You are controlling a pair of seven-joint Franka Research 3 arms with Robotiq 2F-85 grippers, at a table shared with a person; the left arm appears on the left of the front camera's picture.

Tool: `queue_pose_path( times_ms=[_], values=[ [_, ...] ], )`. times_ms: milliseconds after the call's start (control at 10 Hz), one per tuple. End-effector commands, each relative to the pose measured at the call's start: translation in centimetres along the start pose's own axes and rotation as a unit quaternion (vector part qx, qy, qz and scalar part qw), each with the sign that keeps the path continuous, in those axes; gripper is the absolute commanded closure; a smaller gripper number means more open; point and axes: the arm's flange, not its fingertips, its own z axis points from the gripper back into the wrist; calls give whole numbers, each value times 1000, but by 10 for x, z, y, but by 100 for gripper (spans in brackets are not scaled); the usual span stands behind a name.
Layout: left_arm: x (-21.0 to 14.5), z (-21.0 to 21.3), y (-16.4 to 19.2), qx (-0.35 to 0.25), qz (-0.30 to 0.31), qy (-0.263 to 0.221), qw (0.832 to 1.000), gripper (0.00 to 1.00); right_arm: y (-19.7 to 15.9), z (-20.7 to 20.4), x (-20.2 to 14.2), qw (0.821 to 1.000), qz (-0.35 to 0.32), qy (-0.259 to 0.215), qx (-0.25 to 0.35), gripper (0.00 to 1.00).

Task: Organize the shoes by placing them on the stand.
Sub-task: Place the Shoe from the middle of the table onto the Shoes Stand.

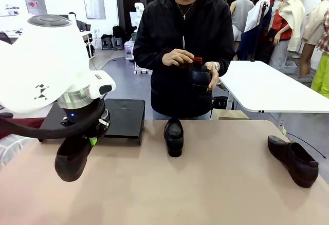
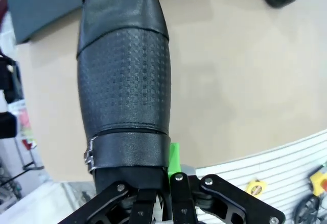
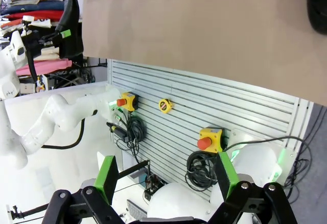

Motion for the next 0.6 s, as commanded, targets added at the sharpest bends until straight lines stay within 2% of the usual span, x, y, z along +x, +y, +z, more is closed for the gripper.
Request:
queue_pose_path(
  times_ms=[0,300,500],
  values=[
    [77,-6,28,-47,-7,29,998,100,0,1,0,1000,13,-3,12,0],
    [183,-39,43,-68,-5,-30,997,100,0,1,0,1000,13,-3,12,0],
    [224,-63,51,-85,6,-42,995,100,0,1,0,1000,13,-3,12,0]
  ],
)
